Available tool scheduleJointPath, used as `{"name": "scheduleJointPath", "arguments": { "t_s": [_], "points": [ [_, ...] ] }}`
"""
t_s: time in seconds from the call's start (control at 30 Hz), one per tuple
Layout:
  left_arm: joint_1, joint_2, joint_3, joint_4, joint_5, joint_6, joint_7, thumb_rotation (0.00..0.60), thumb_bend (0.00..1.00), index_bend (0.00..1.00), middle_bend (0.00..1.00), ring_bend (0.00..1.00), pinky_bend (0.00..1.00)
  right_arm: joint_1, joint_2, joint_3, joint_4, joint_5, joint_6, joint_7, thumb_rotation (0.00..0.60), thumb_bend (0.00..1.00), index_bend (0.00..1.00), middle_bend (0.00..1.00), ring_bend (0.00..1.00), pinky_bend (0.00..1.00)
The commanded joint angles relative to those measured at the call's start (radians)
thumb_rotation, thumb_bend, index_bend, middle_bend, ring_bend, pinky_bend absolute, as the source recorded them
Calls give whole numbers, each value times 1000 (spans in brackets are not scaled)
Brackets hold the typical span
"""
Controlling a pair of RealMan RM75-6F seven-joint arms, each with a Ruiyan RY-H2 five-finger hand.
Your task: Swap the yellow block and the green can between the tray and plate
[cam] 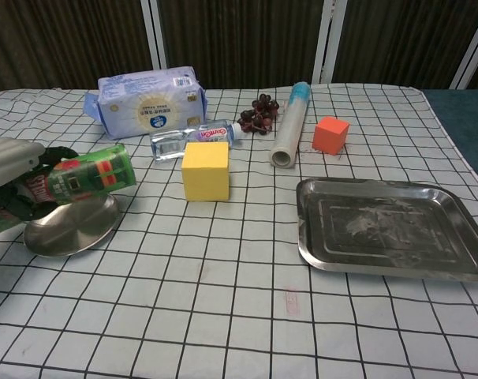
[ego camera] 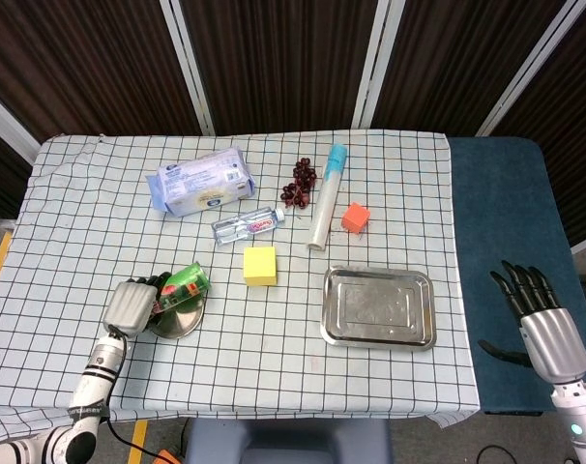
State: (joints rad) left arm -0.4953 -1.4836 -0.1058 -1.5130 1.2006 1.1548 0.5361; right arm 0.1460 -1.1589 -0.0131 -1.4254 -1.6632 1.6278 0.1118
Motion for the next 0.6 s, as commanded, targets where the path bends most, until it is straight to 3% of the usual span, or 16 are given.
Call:
{"name": "scheduleJointPath", "arguments": {
  "t_s": [0.03, 0.27, 0.6],
  "points": [
    [-1, -1, 32, -57, 148, 77, -39, 600, 729, 495, 638, 587, 596, -5, -1, 3, 2, -6, 8, 5, 600, 20, 55, 0, 0, 0],
    [-22, -42, 93, -133, 276, 63, -12, 600, 722, 496, 638, 587, 597, -23, 3, 10, 2, -23, 42, 24, 600, 20, 61, 0, 0, 0],
    [-92, -234, 109, 18, 314, -65, 21, 600, 705, 495, 621, 567, 597, -46, 7, 18, 11, -45, 86, 50, 600, 20, 66, 0, 0, 0]
  ]
}}
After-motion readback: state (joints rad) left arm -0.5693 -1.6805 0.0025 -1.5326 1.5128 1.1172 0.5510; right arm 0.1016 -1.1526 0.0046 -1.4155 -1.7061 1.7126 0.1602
